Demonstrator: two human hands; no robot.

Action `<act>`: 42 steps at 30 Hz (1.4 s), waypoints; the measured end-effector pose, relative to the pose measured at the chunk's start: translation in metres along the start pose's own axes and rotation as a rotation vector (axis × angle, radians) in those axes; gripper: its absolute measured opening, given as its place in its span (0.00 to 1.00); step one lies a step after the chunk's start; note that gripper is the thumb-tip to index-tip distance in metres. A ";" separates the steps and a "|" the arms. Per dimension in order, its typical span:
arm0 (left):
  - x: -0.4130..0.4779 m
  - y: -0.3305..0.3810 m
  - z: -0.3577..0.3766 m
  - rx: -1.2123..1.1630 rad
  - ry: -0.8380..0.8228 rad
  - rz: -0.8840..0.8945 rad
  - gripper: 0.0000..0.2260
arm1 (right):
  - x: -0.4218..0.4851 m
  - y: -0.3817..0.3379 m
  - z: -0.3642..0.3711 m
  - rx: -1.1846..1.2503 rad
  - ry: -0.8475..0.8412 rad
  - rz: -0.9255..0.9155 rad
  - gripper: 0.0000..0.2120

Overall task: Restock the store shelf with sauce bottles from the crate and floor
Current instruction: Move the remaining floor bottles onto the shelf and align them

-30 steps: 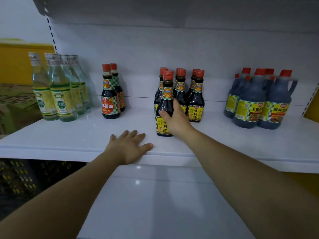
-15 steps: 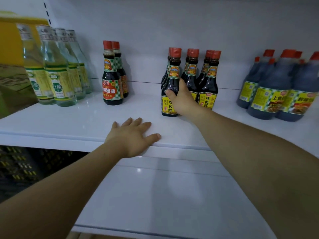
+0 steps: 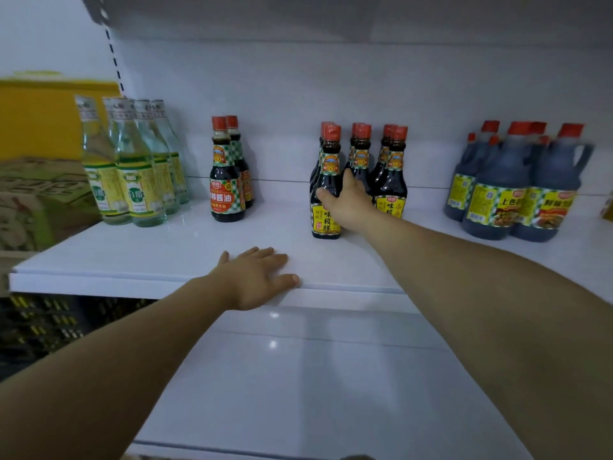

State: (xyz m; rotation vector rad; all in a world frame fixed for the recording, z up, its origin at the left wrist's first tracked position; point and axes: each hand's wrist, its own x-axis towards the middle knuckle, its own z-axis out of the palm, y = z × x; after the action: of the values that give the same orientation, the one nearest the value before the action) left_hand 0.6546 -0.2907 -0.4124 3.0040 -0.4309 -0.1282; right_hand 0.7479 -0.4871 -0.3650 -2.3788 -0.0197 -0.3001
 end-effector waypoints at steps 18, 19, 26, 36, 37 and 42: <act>-0.284 -0.143 0.073 -0.244 -0.065 -0.618 0.35 | -0.219 -0.161 0.158 -0.350 -0.567 -0.683 0.32; -0.299 -0.149 0.084 -0.257 -0.082 -0.651 0.34 | -0.233 -0.163 0.176 -0.352 -0.626 -0.693 0.32; -0.352 -0.190 0.168 -0.416 -0.216 -0.822 0.35 | -0.296 -0.142 0.294 -0.366 -0.922 -0.674 0.33; -0.331 -0.245 0.294 -0.545 -0.357 -0.922 0.36 | -0.317 -0.085 0.443 -0.463 -1.187 -0.590 0.30; -0.328 -0.251 0.305 -0.548 -0.361 -0.933 0.36 | -0.319 -0.080 0.457 -0.457 -1.211 -0.562 0.30; -0.313 -0.277 0.355 -0.654 -0.402 -0.967 0.35 | -0.330 -0.053 0.528 -0.483 -1.315 -0.464 0.27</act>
State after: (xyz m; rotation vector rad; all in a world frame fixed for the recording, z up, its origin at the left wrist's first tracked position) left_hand 0.3967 0.0302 -0.7745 2.2452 0.8905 -0.7634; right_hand 0.5325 -0.0692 -0.7771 -2.5557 -1.2077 1.1948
